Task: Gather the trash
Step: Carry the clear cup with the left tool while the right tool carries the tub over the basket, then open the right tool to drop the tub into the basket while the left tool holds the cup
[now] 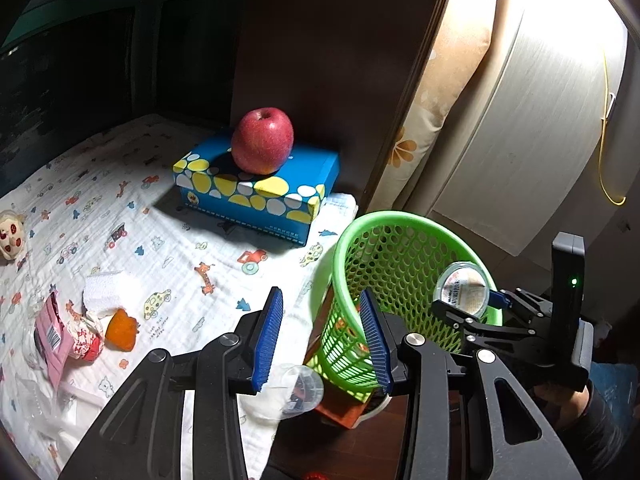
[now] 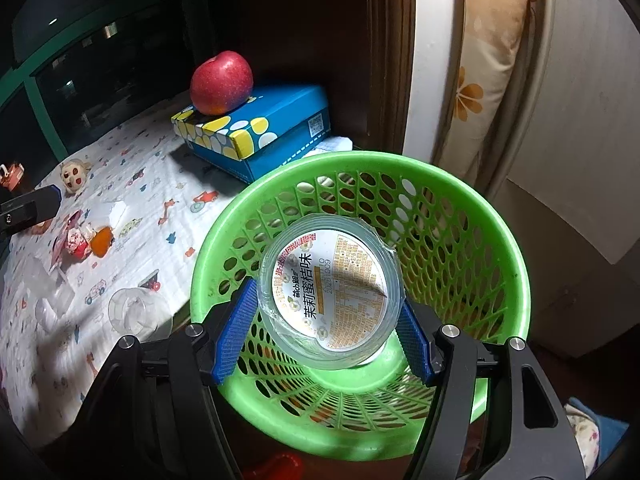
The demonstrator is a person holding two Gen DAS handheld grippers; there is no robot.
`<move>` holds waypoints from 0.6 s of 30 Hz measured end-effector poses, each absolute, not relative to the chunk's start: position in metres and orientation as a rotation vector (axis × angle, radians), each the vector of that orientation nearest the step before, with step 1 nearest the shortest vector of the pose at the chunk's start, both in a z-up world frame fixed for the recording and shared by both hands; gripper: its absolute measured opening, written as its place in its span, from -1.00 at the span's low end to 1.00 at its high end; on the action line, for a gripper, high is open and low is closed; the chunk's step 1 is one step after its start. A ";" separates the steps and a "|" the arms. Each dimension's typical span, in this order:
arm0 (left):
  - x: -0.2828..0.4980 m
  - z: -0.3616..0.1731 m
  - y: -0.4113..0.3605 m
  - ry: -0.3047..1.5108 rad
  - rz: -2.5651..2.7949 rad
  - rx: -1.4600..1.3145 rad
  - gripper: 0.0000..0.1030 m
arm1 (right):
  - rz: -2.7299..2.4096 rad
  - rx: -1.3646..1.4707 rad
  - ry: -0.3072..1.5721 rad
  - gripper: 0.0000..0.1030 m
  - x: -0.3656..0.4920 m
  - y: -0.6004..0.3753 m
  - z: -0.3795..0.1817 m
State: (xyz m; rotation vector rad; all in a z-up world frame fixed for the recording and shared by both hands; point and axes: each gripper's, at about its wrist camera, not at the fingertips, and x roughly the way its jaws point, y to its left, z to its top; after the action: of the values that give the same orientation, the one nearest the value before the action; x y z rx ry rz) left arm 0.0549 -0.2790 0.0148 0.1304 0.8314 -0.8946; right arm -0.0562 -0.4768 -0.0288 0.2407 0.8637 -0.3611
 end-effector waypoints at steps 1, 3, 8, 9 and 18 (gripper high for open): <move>0.056 0.011 -0.277 0.841 -0.888 0.132 -0.24 | -0.363 0.244 0.865 0.27 -0.056 -0.478 -0.030; 0.058 0.002 -0.274 0.866 -0.883 0.135 -0.24 | -0.365 0.253 0.865 0.27 -0.057 -0.479 -0.033; 0.052 -0.022 -0.266 0.909 -0.882 0.150 -0.24 | -0.365 0.259 0.872 0.27 -0.057 -0.479 -0.037; 0.052 -0.027 -0.265 0.921 -0.882 0.154 -0.23 | -0.365 0.259 0.875 0.28 -0.057 -0.479 -0.037; 0.049 -0.061 -0.261 0.967 -0.839 0.210 0.13 | -0.369 0.263 0.879 0.28 -0.056 -0.480 -0.039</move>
State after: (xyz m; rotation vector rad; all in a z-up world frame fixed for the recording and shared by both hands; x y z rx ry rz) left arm 0.0492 -0.2605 -0.0606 0.2097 0.9673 -0.8392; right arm -0.0557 -0.4804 -0.0389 0.2630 0.8788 -0.3688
